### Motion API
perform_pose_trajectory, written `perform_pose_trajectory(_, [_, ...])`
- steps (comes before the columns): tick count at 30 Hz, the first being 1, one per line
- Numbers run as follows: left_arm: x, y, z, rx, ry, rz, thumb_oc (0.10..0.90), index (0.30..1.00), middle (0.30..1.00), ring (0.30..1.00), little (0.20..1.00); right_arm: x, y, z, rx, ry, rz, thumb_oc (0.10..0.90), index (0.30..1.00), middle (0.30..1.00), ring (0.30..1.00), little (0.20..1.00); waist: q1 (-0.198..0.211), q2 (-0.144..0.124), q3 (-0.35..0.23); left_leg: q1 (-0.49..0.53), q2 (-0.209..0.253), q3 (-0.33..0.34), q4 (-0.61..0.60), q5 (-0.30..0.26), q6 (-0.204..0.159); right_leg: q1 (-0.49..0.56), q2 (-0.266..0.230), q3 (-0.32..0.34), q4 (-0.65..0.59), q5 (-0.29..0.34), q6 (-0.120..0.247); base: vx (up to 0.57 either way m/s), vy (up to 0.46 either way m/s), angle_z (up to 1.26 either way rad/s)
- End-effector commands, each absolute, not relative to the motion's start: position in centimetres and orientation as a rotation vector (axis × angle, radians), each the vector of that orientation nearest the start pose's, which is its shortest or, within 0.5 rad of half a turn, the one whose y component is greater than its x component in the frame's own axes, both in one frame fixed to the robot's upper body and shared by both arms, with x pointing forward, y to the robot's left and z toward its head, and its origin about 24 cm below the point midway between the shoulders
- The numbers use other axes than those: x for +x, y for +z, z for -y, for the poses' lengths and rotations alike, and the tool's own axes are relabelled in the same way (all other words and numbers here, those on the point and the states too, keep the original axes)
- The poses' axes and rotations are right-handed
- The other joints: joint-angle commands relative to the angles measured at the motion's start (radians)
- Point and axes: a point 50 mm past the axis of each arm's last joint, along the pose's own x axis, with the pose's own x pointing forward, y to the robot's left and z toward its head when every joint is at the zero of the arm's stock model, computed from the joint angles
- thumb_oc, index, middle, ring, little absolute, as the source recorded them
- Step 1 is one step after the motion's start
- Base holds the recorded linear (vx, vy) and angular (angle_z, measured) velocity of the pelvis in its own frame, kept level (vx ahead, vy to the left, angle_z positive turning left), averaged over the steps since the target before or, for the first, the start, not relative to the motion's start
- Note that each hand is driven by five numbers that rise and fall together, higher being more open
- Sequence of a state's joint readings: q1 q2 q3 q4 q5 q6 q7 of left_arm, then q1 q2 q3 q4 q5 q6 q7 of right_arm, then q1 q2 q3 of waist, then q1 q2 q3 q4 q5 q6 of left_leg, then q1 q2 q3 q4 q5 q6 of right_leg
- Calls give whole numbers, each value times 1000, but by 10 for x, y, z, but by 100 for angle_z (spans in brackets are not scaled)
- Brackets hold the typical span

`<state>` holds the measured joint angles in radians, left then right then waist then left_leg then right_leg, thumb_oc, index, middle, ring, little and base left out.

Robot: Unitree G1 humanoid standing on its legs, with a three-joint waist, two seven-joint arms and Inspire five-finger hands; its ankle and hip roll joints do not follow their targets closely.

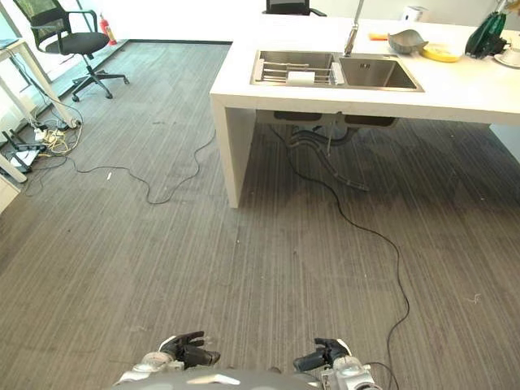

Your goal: Place the dishes in the dishwasher.

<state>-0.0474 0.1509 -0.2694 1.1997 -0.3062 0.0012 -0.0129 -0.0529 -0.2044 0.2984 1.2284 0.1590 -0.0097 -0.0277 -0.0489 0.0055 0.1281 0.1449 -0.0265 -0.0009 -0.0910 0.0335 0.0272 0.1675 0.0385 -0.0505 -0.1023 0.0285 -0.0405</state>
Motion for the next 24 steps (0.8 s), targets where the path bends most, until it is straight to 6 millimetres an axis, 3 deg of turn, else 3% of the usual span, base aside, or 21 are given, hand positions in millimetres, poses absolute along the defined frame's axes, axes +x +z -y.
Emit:
perform_pose_trajectory(1, [144, -155, -157, -4, -57, -1060, 800, 900, 900, 900, 900, 139, -153, 199, -257, 51, -1082, 800, 900, 900, 900, 900, -4, 13, 22, -13, 72, 53, 85, -81, -75, -17, -31, -4, 29, -126, 69, 7, -43, -5])
perform_pose_trajectory(2, [144, -155, -157, -4, -57, -1060, 800, 900, 900, 900, 900, 139, -153, 199, -257, 51, -1082, 800, 900, 900, 900, 900, -4, 13, 21, -15, 72, 53, 87, -82, -75, -17, -31, -4, 29, -126, 69, 7, -90, -8])
perform_pose_trajectory(5, [157, -146, -149, -55, -66, -984, 800, 900, 900, 900, 900, 146, -150, 198, -265, 60, -1049, 800, 900, 900, 900, 900, -1, 4, 49, -92, 76, 52, 272, -101, -93, -22, -27, 10, 50, -138, 50, 19, -138, -6])
perform_pose_trajectory(6, [171, -135, -144, -118, -66, -897, 800, 900, 900, 900, 900, 150, -147, 198, -276, 75, -1019, 800, 900, 900, 900, 900, 16, -7, 81, -182, 68, 34, 466, -45, -106, 0, -31, 19, 45, -139, 36, 17, -162, -8])
perform_pose_trajectory(7, [170, -135, -144, -118, -66, -897, 800, 900, 900, 900, 900, 150, -147, 198, -276, 75, -1019, 800, 900, 900, 900, 900, 14, -6, 81, -187, 70, 32, 474, -48, -107, 0, -29, 17, 44, -139, 35, 45, -187, -11])
perform_pose_trajectory(9, [179, -122, -136, -188, -79, -812, 800, 900, 900, 900, 900, 153, -143, 202, -307, 83, -999, 800, 900, 900, 900, 900, 34, -15, 118, -291, 40, 26, 716, -5, -110, 33, -46, 20, 40, -149, 22, 83, -106, -11])
perform_pose_trajectory(10, [179, -122, -136, -189, -79, -812, 800, 900, 900, 900, 900, 153, -143, 202, -307, 83, -999, 800, 900, 900, 900, 900, 33, -15, 118, -291, 40, 26, 717, -5, -110, 32, -46, 20, 40, -149, 22, 115, -49, -10])
perform_pose_trajectory(13, [180, -117, -136, -181, -104, -789, 800, 900, 900, 900, 900, 150, -143, 208, -332, 68, -1011, 800, 900, 900, 900, 900, 44, 4, 125, -372, 54, 107, 587, 12, -106, 72, -47, 10, 28, -180, 26, 224, 31, -5])
perform_pose_trajectory(14, [172, -120, -140, -175, -91, -812, 800, 900, 900, 900, 900, 145, -145, 210, -340, 60, -1029, 800, 900, 900, 900, 900, 59, 34, 111, -401, 78, 157, 366, 31, -95, 101, -24, 17, 18, -205, 43, 334, 90, 13])
perform_pose_trajectory(15, [171, -120, -139, -174, -91, -814, 800, 900, 900, 900, 900, 144, -146, 210, -340, 60, -1031, 800, 900, 900, 900, 900, 63, 27, 114, -382, 70, 165, 346, 38, -94, 108, -34, 20, 17, -208, 45, 511, 135, 13])
perform_pose_trajectory(16, [163, -126, -140, -174, -80, -847, 800, 900, 900, 900, 900, 144, -146, 211, -345, 57, -1032, 800, 900, 900, 900, 900, 81, 51, 99, -398, 73, 172, 176, 93, -98, 137, -13, 34, 15, -234, 53, 265, 60, 12])
perform_pose_trajectory(20, [148, -134, -153, -161, -23, -902, 800, 900, 900, 900, 900, 148, -145, 205, -363, 79, -1018, 800, 900, 900, 900, 900, 117, 47, 72, -386, 64, 126, 50, 139, -90, 208, -18, 100, 32, -292, 56, 381, 69, -21])
perform_pose_trajectory(21, [148, -134, -153, -161, -23, -902, 800, 900, 900, 900, 900, 148, -145, 205, -363, 80, -1018, 800, 900, 900, 900, 900, 117, 47, 72, -385, 64, 126, 50, 139, -90, 208, -18, 101, 32, -292, 56, 349, 73, -94])
perform_pose_trajectory(22, [151, -132, -159, -140, 8, -883, 800, 900, 900, 900, 900, 151, -144, 201, -338, 71, -1001, 800, 900, 900, 900, 900, 119, 37, 52, -363, 54, 130, 39, 186, -80, 205, -24, 95, 68, -288, 65, 236, 45, -80])
perform_pose_trajectory(24, [158, -126, -163, -105, 8, -836, 800, 900, 900, 900, 900, 155, -142, 197, -323, 73, -979, 800, 900, 900, 900, 900, 122, 23, 40, -350, 41, 129, 39, 178, -71, 192, -37, 97, 105, -284, 76, 290, 60, -58])
